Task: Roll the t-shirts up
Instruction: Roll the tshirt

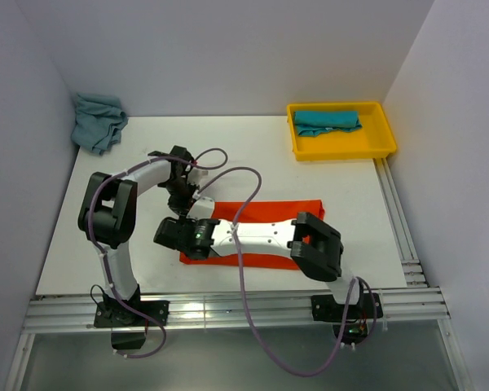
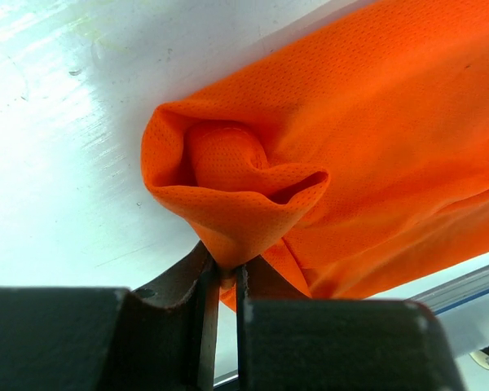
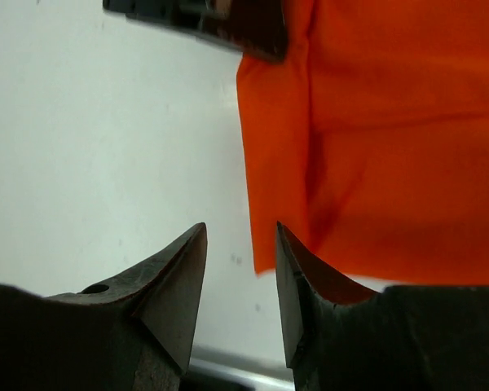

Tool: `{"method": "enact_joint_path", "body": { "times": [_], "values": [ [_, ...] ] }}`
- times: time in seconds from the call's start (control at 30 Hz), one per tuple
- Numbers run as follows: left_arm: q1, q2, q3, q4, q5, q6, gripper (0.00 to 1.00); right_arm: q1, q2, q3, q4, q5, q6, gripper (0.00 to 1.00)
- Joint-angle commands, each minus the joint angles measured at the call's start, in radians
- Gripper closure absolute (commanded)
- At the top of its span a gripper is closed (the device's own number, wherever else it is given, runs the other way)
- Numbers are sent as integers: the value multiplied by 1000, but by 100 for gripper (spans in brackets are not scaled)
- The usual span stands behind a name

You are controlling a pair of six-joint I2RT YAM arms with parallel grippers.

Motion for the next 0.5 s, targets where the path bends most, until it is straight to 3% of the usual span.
{"method": "enact_joint_path", "body": {
  "times": [0.0,0.2,0.47],
  "values": [
    [-11,-14,19,27,-97,6,95,-39,78,98,-99,83,-68,54],
    [-18,-3,32,15,-103,-5,95,-56,233,328,-236,134,-85,54],
    [-40,6,45,6,-114,-14,95,-54,313,419,-277,154,-101,52]
  ]
}}
